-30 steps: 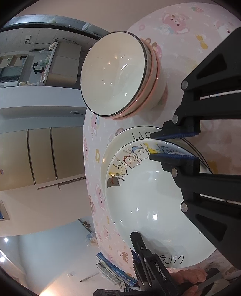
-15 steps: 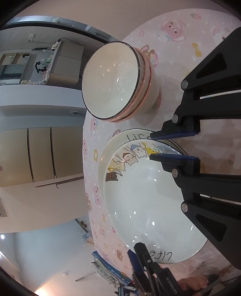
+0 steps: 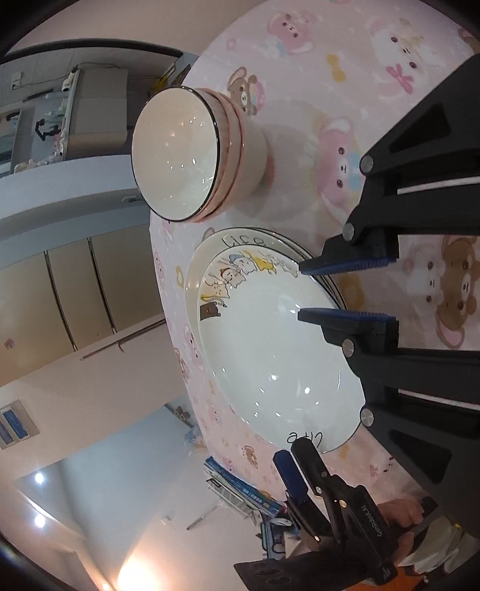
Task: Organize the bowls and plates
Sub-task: 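Open both grippers to release the plate onto the stack, then pull both grippers back and move toward the stacked pink-rimmed bowls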
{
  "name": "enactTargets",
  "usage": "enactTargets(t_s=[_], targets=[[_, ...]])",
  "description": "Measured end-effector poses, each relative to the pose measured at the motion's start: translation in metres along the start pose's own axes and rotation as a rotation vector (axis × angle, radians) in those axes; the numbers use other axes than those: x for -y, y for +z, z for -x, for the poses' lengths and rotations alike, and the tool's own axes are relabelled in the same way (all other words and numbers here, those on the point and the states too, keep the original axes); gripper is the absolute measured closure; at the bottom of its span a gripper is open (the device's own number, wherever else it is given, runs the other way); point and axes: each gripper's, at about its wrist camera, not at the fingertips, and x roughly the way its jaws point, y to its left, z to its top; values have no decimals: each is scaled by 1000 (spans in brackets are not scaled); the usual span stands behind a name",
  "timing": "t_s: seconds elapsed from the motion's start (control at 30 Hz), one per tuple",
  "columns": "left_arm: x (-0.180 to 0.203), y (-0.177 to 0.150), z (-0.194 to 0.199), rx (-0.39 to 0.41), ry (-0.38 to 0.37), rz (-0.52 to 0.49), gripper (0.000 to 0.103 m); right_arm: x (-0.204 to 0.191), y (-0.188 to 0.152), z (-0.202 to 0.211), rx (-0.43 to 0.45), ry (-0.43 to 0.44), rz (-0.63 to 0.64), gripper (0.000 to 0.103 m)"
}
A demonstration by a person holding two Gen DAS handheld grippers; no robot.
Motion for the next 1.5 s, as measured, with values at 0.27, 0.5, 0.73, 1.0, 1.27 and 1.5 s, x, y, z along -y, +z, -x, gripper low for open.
enactTargets(t_s=[0.27,0.5,0.73,1.0,1.27,1.5], targets=[[-3,-9,11,-6,-14,6,60,-3,-8,6,-39,71,-25,83],[-8,-8,10,-2,-19,47,32,-19,-11,-4,-88,93,-21,62],[-10,-9,4,-30,-38,76,31,-11,-11,-8,-91,96,-81,68],[-3,-9,-1,-33,-52,83,39,-6,-11,-2,-36,26,-55,81],[6,-10,2,-40,-66,66,55,-12,-11,-7,-21,13,-9,99],[5,-11,1,-46,-57,63,55,-18,-12,0,16,37,10,99]])
